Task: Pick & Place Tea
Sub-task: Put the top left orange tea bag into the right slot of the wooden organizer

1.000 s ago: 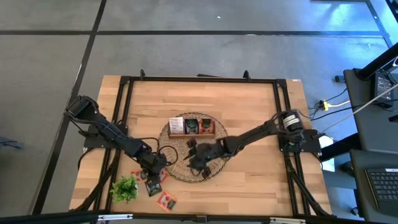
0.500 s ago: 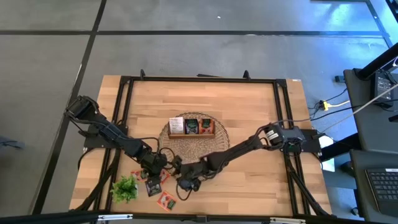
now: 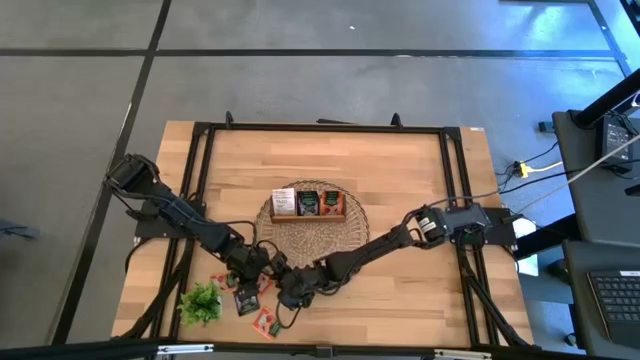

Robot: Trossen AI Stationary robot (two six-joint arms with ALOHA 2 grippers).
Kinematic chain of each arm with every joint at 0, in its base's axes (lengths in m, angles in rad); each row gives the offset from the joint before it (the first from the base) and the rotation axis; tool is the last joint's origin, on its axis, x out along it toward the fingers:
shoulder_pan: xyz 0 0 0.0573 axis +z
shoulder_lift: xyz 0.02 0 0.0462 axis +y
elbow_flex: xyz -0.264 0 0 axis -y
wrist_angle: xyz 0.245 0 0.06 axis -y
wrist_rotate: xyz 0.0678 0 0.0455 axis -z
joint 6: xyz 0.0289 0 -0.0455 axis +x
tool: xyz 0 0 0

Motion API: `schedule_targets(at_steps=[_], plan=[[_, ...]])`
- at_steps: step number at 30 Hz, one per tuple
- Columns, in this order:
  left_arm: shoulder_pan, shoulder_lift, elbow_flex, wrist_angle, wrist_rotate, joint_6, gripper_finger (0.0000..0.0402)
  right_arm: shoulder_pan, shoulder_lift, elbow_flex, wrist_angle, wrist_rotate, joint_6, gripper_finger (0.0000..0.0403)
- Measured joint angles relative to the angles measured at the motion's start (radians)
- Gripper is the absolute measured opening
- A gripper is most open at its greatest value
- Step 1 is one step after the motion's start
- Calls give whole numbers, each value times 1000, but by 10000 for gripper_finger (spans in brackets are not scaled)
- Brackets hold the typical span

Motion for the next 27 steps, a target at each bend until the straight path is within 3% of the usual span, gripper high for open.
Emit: schedule_targets(at_steps=[11, 27], plan=[[0, 1, -1, 20, -1, -11, 81, 15, 17, -1, 22, 7, -43, 157], [0, 78, 0, 228, 1, -16, 77, 9, 27, -1, -10, -32, -59, 157]])
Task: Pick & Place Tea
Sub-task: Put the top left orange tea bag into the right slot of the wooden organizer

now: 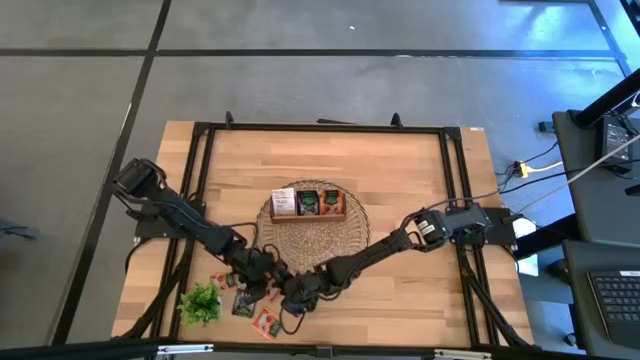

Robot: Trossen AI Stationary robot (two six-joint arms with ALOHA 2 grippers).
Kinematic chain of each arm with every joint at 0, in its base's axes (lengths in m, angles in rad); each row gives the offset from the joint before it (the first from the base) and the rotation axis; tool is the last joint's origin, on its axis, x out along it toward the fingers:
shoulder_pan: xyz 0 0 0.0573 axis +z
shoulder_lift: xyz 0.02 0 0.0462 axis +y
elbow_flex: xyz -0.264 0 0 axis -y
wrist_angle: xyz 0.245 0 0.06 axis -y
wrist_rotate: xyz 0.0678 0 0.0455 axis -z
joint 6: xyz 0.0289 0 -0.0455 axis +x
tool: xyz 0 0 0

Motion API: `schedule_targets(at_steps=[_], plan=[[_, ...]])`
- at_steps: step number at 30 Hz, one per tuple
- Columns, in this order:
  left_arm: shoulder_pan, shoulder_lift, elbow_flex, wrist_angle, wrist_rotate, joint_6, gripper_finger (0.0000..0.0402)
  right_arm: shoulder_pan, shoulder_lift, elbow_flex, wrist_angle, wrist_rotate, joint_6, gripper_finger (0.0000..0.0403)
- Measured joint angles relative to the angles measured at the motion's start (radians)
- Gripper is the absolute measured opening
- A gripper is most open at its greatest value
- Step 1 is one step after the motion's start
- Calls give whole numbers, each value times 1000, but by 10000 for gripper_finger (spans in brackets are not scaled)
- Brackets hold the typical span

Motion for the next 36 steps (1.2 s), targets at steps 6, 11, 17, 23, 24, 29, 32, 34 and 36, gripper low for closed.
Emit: schedule_targets(at_steps=[6, 11, 17, 23, 24, 29, 32, 34, 36], plan=[[-1, 47, 2, 82, 18, -5, 77, 18, 31, 5, -4, 50, -78, 157], [-5, 48, 2, 83, 14, -4, 72, 30, 36, 4, -3, 80, -85, 147], [-5, 48, 2, 81, 18, -7, 70, 32, 36, 3, -2, 100, -89, 97], [-4, 51, -2, 130, 45, -10, 68, 32, 36, 2, -2, 102, -90, 48], [-4, 49, -3, 143, 46, -11, 68, 32, 36, 2, -2, 102, -90, 42], [-4, 53, -5, 205, 74, -16, 67, 37, 31, 0, -3, 108, -103, 22], [1, 45, -6, 217, 117, -34, 66, 39, 20, -1, -4, 117, -100, 22], [2, 18, -6, 224, 129, -42, 67, 39, 8, -2, -2, 129, -98, 26], [6, -25, -6, 221, 139, -45, 69, 41, -5, -4, -4, 150, -104, 31]])
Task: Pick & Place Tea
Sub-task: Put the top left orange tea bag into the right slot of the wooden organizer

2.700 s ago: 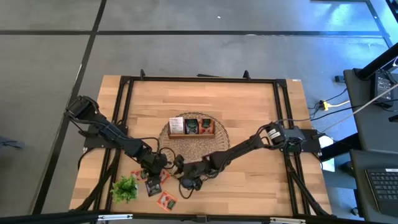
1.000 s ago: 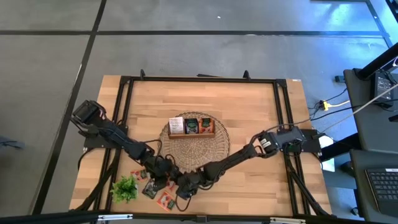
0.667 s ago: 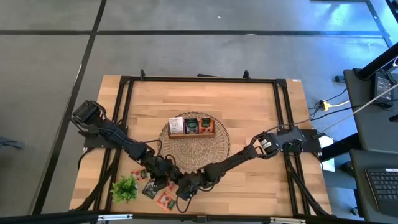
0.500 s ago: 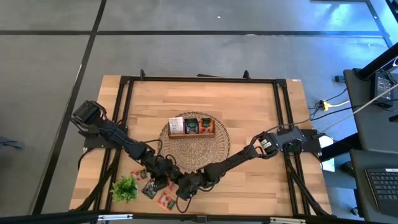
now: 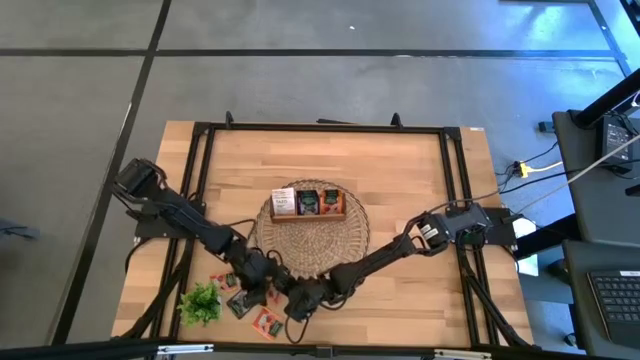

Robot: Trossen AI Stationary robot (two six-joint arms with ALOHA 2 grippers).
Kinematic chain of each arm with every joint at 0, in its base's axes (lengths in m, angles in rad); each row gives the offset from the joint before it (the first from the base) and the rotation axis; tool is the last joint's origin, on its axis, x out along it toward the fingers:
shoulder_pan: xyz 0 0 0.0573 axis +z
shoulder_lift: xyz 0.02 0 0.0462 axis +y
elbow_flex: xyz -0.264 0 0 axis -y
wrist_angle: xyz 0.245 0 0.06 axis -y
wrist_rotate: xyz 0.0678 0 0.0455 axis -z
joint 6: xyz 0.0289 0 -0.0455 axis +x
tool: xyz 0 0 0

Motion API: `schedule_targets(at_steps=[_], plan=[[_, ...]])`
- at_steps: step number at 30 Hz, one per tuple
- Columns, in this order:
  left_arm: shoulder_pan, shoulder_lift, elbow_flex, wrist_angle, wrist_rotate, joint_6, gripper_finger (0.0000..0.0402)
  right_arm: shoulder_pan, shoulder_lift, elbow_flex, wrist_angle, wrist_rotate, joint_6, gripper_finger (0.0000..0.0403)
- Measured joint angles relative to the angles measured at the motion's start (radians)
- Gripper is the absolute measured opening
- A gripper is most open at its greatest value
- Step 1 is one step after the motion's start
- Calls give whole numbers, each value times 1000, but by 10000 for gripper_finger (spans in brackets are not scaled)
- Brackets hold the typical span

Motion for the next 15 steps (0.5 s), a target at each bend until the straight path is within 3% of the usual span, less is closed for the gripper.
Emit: schedule_targets(at_steps=[7, 12, 15], plan=[[24, -198, 0, -44, -19, 8, 68, 5, -70, 3, -44, 102, -9, 22], [66, -310, 7, -53, -82, 76, 69, 3, -106, -6, -183, 85, 14, 20], [96, -397, 6, 13, -113, 145, 71, 1, -164, 5, -289, 131, 79, 21]])
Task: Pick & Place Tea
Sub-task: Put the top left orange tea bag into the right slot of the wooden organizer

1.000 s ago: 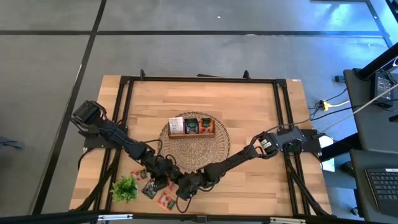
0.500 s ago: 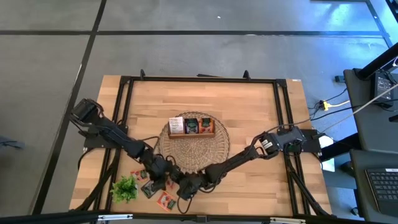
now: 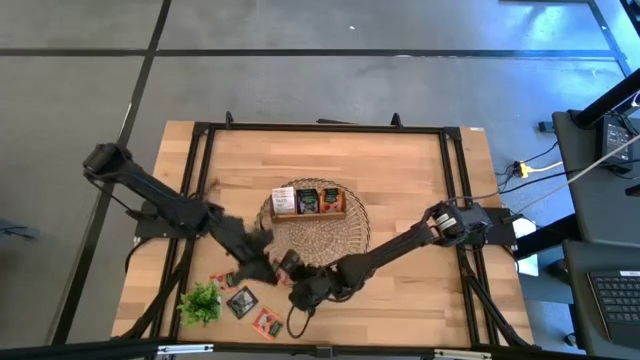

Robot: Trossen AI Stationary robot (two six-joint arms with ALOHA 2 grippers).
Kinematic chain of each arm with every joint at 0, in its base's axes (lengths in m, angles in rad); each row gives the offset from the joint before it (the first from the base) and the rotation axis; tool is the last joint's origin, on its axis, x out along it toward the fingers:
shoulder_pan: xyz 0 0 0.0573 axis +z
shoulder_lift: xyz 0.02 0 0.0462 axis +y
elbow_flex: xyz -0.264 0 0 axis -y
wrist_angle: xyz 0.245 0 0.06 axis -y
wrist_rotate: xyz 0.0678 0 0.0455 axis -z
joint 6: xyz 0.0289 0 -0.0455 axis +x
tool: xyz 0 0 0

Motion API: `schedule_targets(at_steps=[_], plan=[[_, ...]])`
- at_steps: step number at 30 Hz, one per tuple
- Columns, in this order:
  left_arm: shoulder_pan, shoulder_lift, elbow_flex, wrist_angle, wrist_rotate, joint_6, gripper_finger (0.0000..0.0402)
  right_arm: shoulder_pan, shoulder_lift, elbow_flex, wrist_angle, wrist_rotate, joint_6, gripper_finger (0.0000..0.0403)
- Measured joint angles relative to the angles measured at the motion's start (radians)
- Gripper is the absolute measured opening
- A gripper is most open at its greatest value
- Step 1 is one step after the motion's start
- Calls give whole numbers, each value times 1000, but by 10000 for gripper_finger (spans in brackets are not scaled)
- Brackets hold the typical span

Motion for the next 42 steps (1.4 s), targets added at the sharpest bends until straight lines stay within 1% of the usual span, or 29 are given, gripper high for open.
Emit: schedule_targets(at_steps=[2, 3, 5, 8, 10, 13, 16, 20, 23, 25, 27, 29, 32, 35, 37, 42], plan=[[21, -54, 4, 20, -34, 26, 72, 0, -12, -1, -104, 58, 52, 20], [34, -77, 3, 2, -43, 36, 72, 0, -15, -6, -166, 80, 83, 19], [61, -105, 1, -26, -61, 58, 72, -1, -23, -9, -255, 93, 159, 20], [112, -125, 1, -69, -85, 69, 70, -1, -99, -34, -337, 109, 277, 19], [146, -119, -1, -112, -80, 65, 70, 0, -144, -90, -357, 150, 336, 19], [185, -100, 0, -131, -73, 66, 72, 4, -217, -217, -378, 224, 396, 18], [217, -74, 0, -131, -68, 67, 72, 15, -345, -337, -339, 292, 467, 18], [263, -38, 0, -100, 6, 103, 69, 44, -472, -513, -260, 317, 524, 20], [294, -1, 0, -25, 43, 131, 68, 68, -577, -620, -156, 382, 519, 20], [317, 30, 0, 38, 77, 141, 69, 77, -621, -692, -128, 424, 518, 20], [342, 71, 0, 119, 118, 141, 71, 86, -667, -762, -100, 427, 523, 20], [364, 109, 0, 196, 159, 143, 73, 96, -722, -821, -24, 437, 532, 21], [394, 172, 0, 324, 213, 144, 75, 113, -747, -899, 90, 435, 509, 21], [417, 237, 0, 465, 226, 136, 75, 130, -750, -923, 206, 433, 376, 21], [426, 274, 2, 557, 219, 113, 75, 135, -737, -918, 243, 436, 282, 22], [443, 320, 21, 619, 210, 64, 75, 139, -717, -899, 331, 391, 98, 22]])
